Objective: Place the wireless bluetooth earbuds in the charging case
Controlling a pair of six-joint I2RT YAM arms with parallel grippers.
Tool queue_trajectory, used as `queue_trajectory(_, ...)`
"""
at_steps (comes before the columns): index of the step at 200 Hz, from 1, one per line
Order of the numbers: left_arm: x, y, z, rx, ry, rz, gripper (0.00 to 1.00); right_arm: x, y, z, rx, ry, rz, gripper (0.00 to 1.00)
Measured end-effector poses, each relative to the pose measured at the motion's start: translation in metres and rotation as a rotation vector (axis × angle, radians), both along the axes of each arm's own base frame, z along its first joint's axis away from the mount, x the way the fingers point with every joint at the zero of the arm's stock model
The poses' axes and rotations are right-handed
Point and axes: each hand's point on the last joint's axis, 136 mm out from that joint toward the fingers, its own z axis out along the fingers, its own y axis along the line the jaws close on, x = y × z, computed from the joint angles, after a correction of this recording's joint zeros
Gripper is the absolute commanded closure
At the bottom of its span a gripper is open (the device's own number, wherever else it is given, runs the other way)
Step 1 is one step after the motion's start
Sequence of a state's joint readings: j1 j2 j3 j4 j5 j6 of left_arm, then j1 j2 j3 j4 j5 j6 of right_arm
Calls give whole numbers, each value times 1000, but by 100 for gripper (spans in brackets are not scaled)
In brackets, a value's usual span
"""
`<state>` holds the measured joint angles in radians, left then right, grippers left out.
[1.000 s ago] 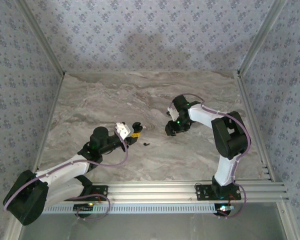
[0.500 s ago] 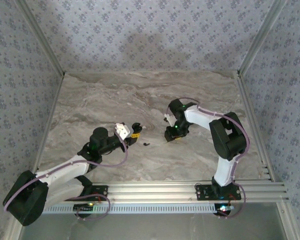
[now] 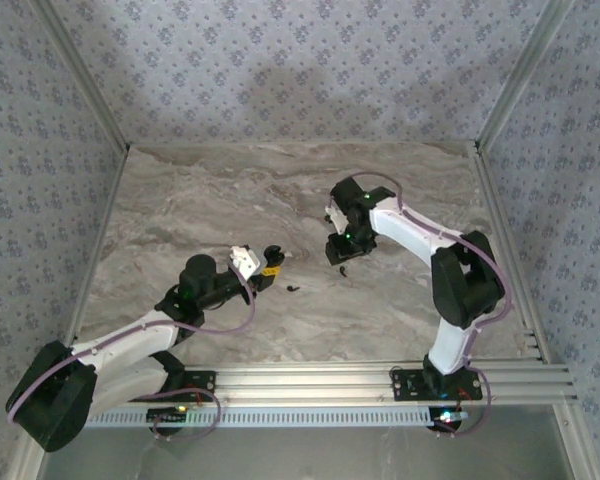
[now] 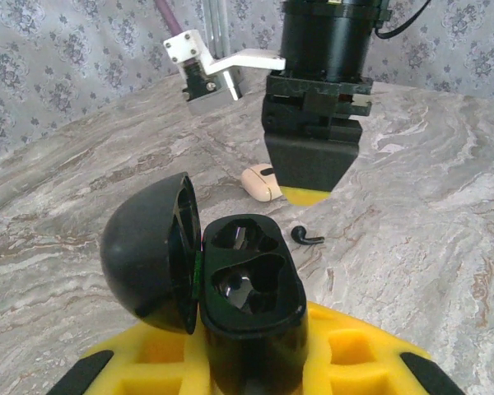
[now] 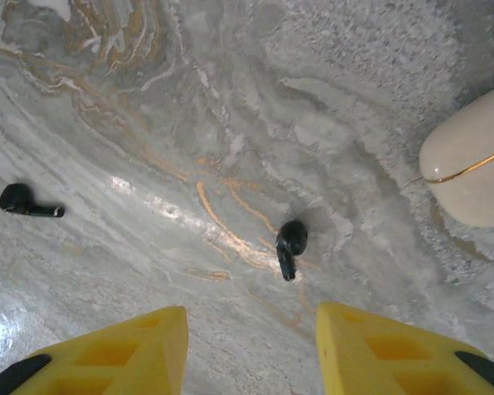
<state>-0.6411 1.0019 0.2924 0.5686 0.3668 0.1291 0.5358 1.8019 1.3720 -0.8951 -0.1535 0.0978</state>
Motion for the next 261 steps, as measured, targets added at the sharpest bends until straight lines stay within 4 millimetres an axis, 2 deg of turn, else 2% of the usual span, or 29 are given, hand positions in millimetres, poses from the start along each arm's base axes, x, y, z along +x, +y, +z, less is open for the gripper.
queue_trajectory(57,1,3,-5,14,19,10,86,-1,-1,-34,-137,97,51,54)
queue_trajectory(110,2,4,-6,17,23,14,86,1,-2,-36,-172,123,80,54)
queue_trajectory(225,1,5,-11,30,40,13,86,-2,-6,-59,-214,179,89,64)
queue_trajectory(261,1,5,-11,30,40,13,86,1,-4,-60,-206,165,88,67)
